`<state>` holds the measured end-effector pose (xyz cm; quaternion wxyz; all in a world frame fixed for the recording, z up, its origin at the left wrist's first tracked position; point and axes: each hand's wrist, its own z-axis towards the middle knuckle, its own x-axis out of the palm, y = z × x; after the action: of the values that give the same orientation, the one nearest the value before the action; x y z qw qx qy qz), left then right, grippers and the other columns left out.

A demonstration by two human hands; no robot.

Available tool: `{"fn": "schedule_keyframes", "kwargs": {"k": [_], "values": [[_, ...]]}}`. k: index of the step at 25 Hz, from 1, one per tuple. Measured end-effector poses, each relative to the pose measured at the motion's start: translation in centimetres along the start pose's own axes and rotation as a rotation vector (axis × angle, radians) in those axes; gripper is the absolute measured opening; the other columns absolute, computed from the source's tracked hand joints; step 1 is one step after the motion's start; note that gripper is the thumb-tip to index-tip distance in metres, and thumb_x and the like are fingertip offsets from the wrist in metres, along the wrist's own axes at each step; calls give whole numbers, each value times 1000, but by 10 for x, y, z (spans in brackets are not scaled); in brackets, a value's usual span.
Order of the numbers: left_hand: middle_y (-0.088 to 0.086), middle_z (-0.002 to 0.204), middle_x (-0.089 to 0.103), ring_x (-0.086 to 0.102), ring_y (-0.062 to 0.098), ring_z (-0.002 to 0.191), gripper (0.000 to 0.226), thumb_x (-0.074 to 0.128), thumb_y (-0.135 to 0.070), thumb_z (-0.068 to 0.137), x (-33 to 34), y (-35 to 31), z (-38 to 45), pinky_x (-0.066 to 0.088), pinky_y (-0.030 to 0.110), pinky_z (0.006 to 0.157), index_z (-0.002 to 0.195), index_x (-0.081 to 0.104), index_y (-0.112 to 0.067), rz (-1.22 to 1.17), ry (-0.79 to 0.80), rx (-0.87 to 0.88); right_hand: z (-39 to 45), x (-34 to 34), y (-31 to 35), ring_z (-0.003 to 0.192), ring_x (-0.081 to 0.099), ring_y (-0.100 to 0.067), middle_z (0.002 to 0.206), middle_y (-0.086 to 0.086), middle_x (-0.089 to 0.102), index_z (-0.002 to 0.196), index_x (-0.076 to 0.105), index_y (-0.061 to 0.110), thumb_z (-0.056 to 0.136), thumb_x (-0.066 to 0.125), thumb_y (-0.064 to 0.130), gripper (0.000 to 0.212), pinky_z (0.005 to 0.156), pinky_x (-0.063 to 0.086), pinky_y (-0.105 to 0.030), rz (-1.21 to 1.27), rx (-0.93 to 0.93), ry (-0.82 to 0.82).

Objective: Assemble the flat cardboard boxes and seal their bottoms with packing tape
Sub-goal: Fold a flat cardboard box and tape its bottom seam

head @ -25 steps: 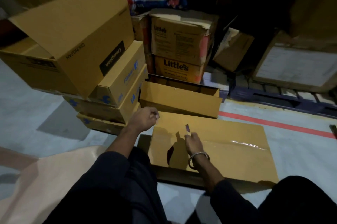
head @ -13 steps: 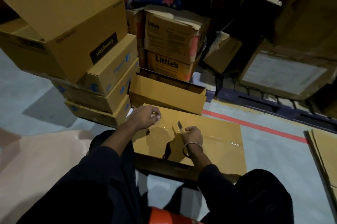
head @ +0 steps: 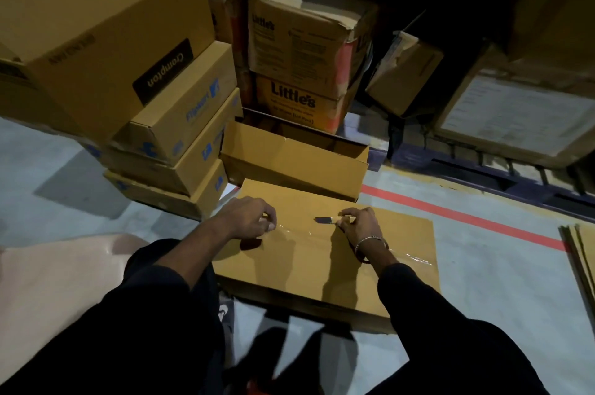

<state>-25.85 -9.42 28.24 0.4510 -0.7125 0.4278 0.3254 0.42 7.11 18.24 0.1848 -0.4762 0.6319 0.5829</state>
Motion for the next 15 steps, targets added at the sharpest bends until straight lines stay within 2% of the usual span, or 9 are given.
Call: {"fn": "schedule_keyframes", "kwargs": {"k": [2, 4, 7, 9, 11, 13, 15], "values": [[-11, 102, 70, 63, 14, 98, 9, 63, -39, 94, 0, 3, -1, 55, 47, 91, 90, 69, -43, -17, 26, -23, -2, -1, -5, 92, 58, -18, 117, 0, 44, 121, 71, 26, 90, 80, 33, 33, 97, 52, -34, -21, 0, 5], [-11, 103, 69, 62, 13, 99, 9, 63, -40, 94, 1, 1, -2, 55, 46, 92, 89, 67, -45, -39, 35, -19, -11, -6, -8, 96, 52, -15, 117, 1, 44, 126, 68, 24, 89, 80, 31, 39, 96, 49, -32, 41, 0, -28], [-11, 110, 70, 61, 13, 107, 9, 64, -40, 96, 1, -17, 1, 51, 40, 95, 93, 72, -39, -126, 4, -10, -44, -19, -10, 95, 57, -11, 114, 4, 59, 116, 73, 22, 94, 75, 26, 23, 87, 52, -28, 178, 9, -82], [-12, 112, 73, 63, 14, 109, 14, 65, -45, 92, 4, -41, 4, 51, 41, 99, 94, 75, -37, -258, 10, 11, -76, -29, -10, 94, 63, -13, 100, 6, 70, 109, 76, 23, 96, 72, 28, 14, 75, 52, -23, 350, -1, 31], [-10, 112, 73, 64, 15, 108, 17, 65, -50, 89, 11, -71, 9, 52, 45, 101, 94, 76, -37, -451, 20, 4, -104, -41, -4, 87, 67, -17, 91, 1, 75, 104, 78, 25, 97, 71, 37, 15, 73, 55, -30, 560, 35, 169], [-5, 112, 71, 65, 18, 105, 14, 67, -38, 95, 18, -105, 10, 55, 42, 95, 102, 77, -31, -676, 17, -46, -121, -56, 3, 93, 67, -17, 100, -2, 78, 108, 78, 23, 97, 68, 44, 25, 84, 56, -38, 767, 118, 223], [1, 116, 68, 64, 20, 102, 21, 66, -19, 96, 28, -136, 12, 54, 34, 81, 114, 73, -25, -849, 69, -106, -129, -73, 4, 103, 66, -15, 110, -2, 77, 111, 77, 20, 96, 68, 45, 31, 89, 55, -38, 868, 179, 194]]}}
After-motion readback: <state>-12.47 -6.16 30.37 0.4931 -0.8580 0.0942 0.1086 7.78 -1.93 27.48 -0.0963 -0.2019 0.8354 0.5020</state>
